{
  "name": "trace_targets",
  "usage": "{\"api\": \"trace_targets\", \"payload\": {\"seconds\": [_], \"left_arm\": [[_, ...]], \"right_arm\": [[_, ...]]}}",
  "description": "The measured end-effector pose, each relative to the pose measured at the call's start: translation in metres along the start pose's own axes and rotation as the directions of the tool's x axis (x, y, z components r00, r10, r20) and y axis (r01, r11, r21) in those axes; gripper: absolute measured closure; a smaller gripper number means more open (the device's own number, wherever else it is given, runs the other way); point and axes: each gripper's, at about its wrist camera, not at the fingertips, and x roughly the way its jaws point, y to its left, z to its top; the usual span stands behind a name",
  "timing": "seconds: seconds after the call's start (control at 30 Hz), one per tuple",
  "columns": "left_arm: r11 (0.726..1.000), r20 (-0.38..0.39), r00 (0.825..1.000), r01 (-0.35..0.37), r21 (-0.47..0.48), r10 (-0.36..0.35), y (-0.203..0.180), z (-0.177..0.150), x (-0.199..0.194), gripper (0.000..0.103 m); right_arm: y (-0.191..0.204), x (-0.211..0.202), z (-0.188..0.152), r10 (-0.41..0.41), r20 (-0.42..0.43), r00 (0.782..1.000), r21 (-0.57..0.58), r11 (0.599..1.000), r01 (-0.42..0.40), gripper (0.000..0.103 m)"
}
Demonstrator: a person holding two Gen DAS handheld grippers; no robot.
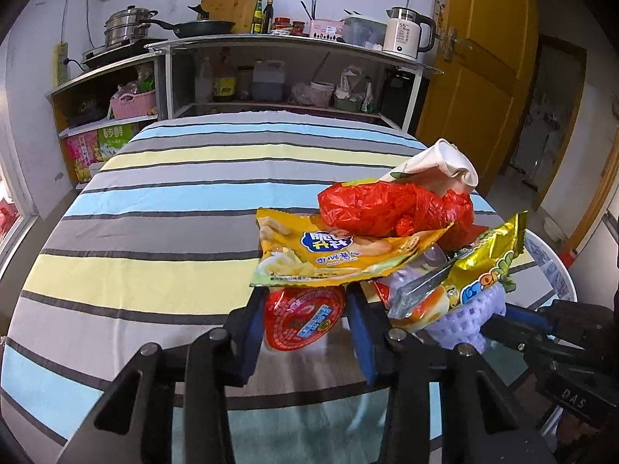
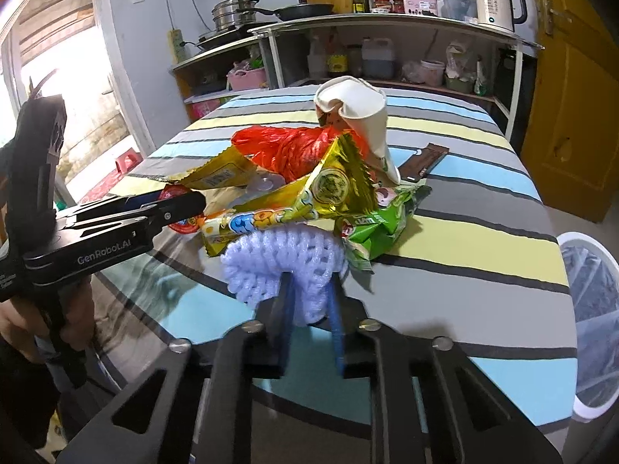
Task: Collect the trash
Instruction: 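Grasp the white mesh net with the right tool while the left tool grasps the red round lid, then carry both items over the white bin and open both tools to drop them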
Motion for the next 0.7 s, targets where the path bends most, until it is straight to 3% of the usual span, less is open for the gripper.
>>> {"api": "trace_targets", "payload": {"seconds": [0.3, 0.7], "left_arm": [[1.0, 0.016, 1.0, 0.004, -0.022, -0.004, -0.001, -0.012, -0.021, 0.062], [0.998, 0.075, 0.995, 0.061, 0.023, -0.062, -0.034, -0.011, -0.067, 0.062]], "right_arm": [[-0.003, -0.018, -0.01, 0.023, 0.01, 1.0, 0.03, 0.999, -0.024, 0.093], [-0.005, -0.068, -0.023, 0.011, 0.092, 0.996, 0.064, 0.998, -0.017, 0.093]]}}
